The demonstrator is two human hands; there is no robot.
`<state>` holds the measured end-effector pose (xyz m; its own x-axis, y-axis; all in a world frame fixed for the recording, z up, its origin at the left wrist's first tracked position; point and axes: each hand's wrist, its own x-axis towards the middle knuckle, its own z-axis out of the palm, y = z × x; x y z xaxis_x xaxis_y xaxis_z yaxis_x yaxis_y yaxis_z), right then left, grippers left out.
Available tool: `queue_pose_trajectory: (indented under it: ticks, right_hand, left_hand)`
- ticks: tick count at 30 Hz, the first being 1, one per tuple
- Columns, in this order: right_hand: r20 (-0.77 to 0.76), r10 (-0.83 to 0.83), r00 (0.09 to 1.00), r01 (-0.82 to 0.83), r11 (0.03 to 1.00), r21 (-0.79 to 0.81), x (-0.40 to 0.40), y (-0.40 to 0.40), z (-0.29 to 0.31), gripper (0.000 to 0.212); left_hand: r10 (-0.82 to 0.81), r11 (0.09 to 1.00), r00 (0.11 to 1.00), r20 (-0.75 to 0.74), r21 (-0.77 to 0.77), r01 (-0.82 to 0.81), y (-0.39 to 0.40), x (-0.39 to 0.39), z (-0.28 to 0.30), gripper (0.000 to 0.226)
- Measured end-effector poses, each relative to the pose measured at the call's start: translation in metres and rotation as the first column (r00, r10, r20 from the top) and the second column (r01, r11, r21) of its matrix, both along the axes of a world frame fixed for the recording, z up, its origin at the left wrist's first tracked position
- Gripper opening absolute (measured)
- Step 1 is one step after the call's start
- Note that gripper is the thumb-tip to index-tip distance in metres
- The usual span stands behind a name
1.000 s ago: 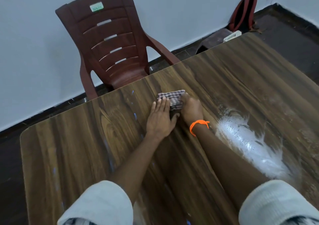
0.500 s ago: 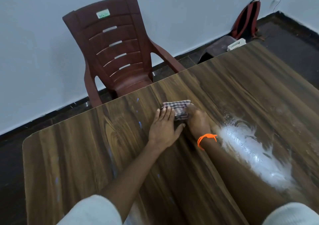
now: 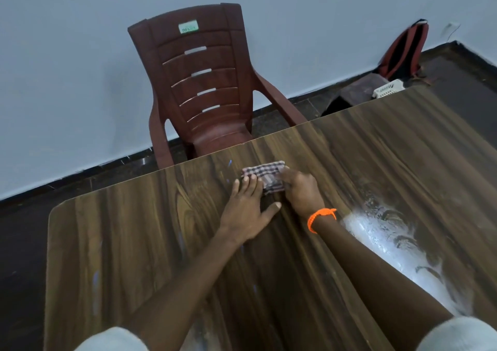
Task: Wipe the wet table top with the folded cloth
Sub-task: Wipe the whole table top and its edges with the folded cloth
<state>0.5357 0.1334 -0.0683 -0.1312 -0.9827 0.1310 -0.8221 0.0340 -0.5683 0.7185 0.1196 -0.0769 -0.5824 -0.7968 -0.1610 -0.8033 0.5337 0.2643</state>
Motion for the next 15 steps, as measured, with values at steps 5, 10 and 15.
queue_pose_trajectory:
  ticks: [5,10,15]
  right_hand:
    - [-0.061,-0.197,0.979,0.187,0.973,-0.134,-0.025,-0.009,0.001,0.027]
    - [-0.072,-0.309,0.948,0.309,0.951,-0.016,-0.026,-0.067,0.005,0.028]
    - [-0.110,-0.180,0.977,0.185,0.982,0.035,0.009,-0.098,0.005,0.031]
  left_hand:
    - [-0.156,0.987,0.987,0.043,-0.026,0.157,-0.045,-0.040,0.007,0.090]
    - [-0.113,0.991,0.990,0.088,-0.062,0.119,-0.087,-0.053,0.007,0.088]
    - [-0.041,0.997,0.996,0.078,-0.068,0.047,-0.106,-0.012,0.002,0.087]
